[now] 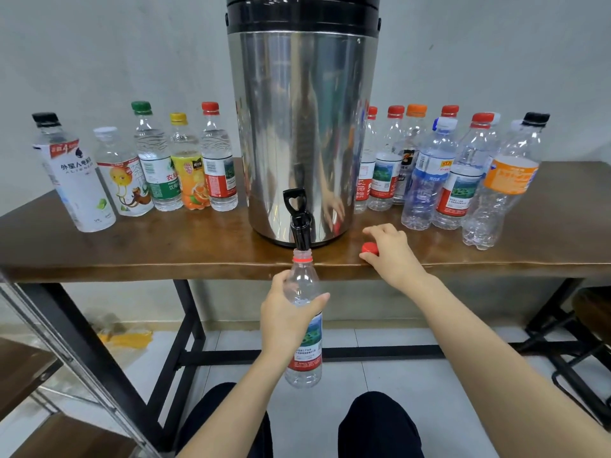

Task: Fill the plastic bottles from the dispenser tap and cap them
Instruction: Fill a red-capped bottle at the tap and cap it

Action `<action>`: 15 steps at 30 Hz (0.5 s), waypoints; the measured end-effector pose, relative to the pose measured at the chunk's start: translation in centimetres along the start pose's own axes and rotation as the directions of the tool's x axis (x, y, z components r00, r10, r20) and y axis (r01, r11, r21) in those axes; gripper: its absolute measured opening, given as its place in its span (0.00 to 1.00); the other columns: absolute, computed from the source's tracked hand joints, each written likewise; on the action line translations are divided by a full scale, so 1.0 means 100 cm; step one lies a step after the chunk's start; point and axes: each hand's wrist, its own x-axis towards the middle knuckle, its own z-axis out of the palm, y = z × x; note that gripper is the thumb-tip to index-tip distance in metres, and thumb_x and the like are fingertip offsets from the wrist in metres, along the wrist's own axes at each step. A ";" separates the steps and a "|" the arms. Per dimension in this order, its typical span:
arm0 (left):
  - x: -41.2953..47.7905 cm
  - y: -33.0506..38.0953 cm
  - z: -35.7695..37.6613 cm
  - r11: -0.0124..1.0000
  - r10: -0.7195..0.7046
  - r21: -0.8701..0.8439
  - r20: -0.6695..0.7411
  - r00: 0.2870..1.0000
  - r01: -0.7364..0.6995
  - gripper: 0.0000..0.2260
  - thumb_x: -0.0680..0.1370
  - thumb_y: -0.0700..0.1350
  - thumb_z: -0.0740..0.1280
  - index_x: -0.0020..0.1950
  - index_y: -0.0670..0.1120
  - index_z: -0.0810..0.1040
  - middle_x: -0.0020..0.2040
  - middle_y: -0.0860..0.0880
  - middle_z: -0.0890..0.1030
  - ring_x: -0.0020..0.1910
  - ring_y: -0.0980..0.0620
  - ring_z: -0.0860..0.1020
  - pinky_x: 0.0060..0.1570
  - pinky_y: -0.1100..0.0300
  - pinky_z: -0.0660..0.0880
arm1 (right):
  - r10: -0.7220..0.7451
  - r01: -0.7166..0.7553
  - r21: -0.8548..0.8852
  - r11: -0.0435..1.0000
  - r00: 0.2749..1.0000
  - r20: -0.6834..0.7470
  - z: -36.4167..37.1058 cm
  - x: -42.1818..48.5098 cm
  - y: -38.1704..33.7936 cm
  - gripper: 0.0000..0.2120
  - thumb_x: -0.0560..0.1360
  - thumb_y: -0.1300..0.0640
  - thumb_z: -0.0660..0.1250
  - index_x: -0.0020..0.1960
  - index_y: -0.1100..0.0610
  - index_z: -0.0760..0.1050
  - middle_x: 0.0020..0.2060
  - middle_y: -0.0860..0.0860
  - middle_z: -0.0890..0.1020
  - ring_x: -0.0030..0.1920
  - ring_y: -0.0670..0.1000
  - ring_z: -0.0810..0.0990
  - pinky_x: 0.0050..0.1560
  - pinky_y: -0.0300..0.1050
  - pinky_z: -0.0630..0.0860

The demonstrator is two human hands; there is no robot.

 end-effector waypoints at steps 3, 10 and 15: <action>0.004 -0.002 0.001 0.995 0.075 0.075 -0.054 0.996 -0.071 0.28 0.68 0.54 0.79 0.64 0.56 0.71 0.56 0.59 0.74 0.54 0.58 0.73 0.48 0.63 0.70 | -0.072 0.074 0.013 0.997 0.990 -0.123 -0.008 -0.002 -0.010 0.22 0.80 0.56 0.66 0.72 0.54 0.68 0.69 0.53 0.70 0.67 0.56 0.67 0.63 0.51 0.71; 0.007 -0.008 0.002 0.954 0.242 0.207 -0.102 0.965 -0.217 0.34 0.68 0.55 0.79 0.70 0.51 0.69 0.65 0.55 0.70 0.53 0.62 0.70 0.49 0.61 0.72 | -0.342 0.409 0.154 0.899 0.878 -0.335 -0.037 -0.004 -0.059 0.15 0.80 0.54 0.64 0.66 0.52 0.74 0.55 0.45 0.77 0.53 0.46 0.75 0.56 0.51 0.77; 0.009 -0.009 0.000 0.938 0.293 0.217 -0.084 0.952 -0.269 0.35 0.69 0.54 0.78 0.72 0.49 0.68 0.69 0.55 0.68 0.58 0.66 0.66 0.51 0.63 0.68 | -0.443 0.521 0.177 0.835 0.828 -0.345 -0.052 -0.007 -0.095 0.18 0.80 0.49 0.64 0.68 0.51 0.72 0.54 0.45 0.77 0.50 0.43 0.75 0.52 0.48 0.78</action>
